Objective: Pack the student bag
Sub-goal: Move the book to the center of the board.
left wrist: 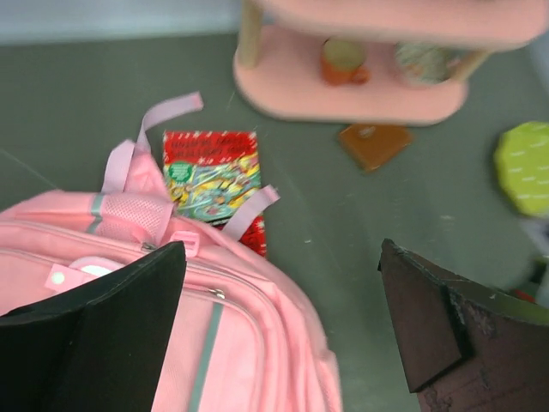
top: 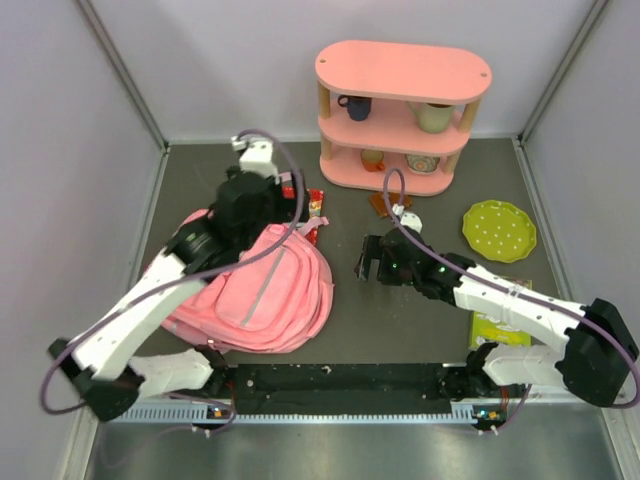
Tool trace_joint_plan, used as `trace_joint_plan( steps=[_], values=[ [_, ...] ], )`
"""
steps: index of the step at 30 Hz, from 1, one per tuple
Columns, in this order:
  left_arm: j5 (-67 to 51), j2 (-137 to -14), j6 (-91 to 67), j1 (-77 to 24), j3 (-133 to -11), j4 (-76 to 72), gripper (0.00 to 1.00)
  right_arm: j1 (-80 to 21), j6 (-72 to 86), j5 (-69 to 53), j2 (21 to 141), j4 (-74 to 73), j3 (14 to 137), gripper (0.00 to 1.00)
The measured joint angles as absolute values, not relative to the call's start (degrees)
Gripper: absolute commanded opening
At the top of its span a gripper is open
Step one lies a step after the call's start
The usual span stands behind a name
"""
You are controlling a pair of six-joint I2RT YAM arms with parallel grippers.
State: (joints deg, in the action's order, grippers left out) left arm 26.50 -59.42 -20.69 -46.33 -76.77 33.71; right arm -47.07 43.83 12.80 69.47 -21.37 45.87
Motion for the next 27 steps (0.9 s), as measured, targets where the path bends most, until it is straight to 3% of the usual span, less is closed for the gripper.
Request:
trace_joint_plan(
  steps=[5, 10, 20, 27],
  values=[
    [15.18, -78.13, -20.47, -33.41, -75.24, 28.01, 0.99, -47.37, 45.69, 11.25, 66.83, -19.62, 43.79, 0.95],
    [8.05, -90.48, -21.15, -26.63, -77.93, 25.8, 0.99, -48.36, 46.7, 10.15, 65.73, -18.81, 43.77, 0.95],
    [-0.6, -111.04, -21.93, -20.25, -92.29, 21.82, 0.97, -49.84, 47.27, 8.8, 65.28, -18.85, 43.77, 0.95],
    [-0.58, -118.69, -22.35, -17.67, -96.77, 22.83, 0.97, -49.87, 47.59, 8.62, 65.36, -18.87, 43.51, 0.96]
  ],
)
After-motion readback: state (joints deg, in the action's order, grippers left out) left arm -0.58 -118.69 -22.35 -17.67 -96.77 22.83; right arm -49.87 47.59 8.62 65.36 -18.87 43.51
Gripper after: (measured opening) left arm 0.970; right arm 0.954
